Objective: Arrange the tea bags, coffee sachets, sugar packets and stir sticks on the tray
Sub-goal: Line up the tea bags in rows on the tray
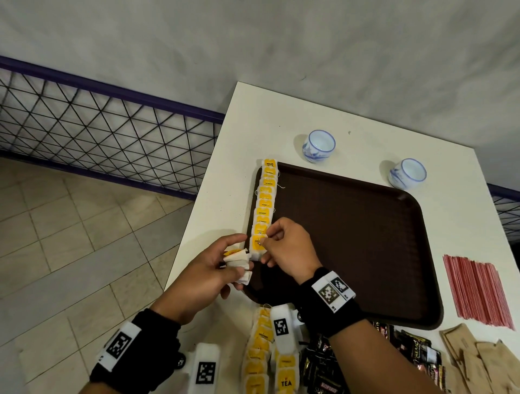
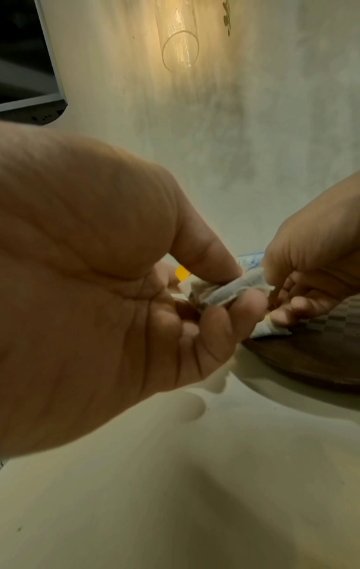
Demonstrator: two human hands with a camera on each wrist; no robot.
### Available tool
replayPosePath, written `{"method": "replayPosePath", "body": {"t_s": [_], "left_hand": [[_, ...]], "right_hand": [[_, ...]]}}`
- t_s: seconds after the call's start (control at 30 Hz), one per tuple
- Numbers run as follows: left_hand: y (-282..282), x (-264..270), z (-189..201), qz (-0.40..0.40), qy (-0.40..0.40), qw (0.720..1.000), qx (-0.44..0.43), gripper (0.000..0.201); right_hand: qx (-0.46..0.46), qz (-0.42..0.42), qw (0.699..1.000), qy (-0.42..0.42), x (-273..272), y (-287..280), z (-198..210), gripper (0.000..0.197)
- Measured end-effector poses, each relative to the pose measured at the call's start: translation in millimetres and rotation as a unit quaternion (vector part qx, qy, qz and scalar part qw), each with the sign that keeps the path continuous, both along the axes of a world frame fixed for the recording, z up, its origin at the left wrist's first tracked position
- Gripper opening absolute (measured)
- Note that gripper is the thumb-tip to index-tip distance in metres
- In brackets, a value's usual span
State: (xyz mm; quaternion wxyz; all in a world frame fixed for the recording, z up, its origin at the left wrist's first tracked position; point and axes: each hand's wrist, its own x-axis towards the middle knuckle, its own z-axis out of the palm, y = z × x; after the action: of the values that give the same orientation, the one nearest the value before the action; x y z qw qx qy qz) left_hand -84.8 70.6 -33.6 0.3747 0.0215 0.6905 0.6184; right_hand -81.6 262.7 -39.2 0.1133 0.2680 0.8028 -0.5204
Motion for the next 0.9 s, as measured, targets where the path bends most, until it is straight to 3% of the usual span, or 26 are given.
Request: {"method": "replayPosePath", "body": {"t_s": [0.1,0.23,0.4,0.8,0.9], "left_hand": [[2.8,0.6,1.4,0.002,0.042,0.999,-0.018,0.065],[6.8,2.1,0.8,-0.017,0.139,0.989,-0.043,0.07],[17.2,8.4,7.8,-0.062,0.21,0.974,-0.053,0.072],[18.5,6.0,0.1,-0.034,0.169,0.984,-0.035,0.06],[16.1,3.8,-2.5,-0.042,0.172,0.983,-0.041,0.043]], "right_hand": [[0.045,0.0,0.998,0.04,2.1,3.0,11.8,0.012],[-0.069,0.02,0.997,0.017,8.3,1.3,39.6,0.03],[-0.084,0.105,0.991,-0.012,15.8,-4.0,42.7,0.029],[-0.018,0.116,0.989,0.092,24.2,-6.0,35.4,0.011],[-0.039,0.101,0.989,0.103,22.4,-6.9,40.6,0.011]]}}
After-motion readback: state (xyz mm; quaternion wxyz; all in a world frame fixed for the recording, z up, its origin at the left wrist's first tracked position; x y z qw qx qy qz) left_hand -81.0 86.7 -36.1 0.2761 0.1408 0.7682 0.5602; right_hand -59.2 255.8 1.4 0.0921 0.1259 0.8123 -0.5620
